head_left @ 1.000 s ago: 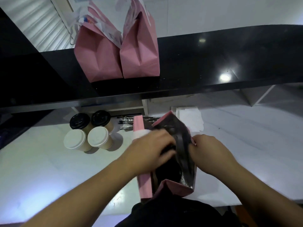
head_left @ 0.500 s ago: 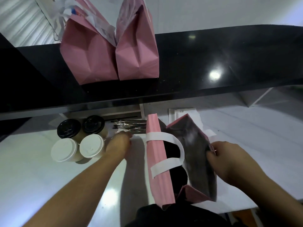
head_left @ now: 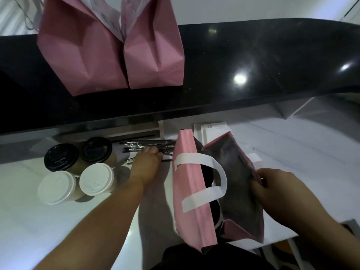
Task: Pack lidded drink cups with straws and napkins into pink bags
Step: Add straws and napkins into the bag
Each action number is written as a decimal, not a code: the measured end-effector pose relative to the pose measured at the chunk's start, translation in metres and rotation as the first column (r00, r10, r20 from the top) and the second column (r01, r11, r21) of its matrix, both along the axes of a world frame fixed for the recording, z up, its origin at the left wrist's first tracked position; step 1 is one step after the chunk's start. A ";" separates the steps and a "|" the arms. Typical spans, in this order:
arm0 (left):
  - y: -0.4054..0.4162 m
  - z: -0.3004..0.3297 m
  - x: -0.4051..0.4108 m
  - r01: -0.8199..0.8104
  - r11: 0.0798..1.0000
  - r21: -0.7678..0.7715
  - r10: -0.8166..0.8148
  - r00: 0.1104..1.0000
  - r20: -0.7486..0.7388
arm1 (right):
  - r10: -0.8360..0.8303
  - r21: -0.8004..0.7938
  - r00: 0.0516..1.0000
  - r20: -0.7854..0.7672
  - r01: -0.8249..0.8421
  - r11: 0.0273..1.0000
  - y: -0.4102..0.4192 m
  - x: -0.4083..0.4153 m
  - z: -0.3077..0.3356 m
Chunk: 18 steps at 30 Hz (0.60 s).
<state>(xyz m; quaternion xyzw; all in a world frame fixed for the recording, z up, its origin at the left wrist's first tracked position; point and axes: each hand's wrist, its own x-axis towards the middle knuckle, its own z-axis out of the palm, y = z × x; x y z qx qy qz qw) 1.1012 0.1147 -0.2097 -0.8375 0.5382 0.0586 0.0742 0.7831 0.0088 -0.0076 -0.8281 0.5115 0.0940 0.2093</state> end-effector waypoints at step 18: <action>0.039 0.007 -0.029 -0.253 0.954 0.160 0.287 0.927 -0.242 | 0.113 -0.060 0.993 0.033 -0.111 0.992 0.004 0.004 -0.009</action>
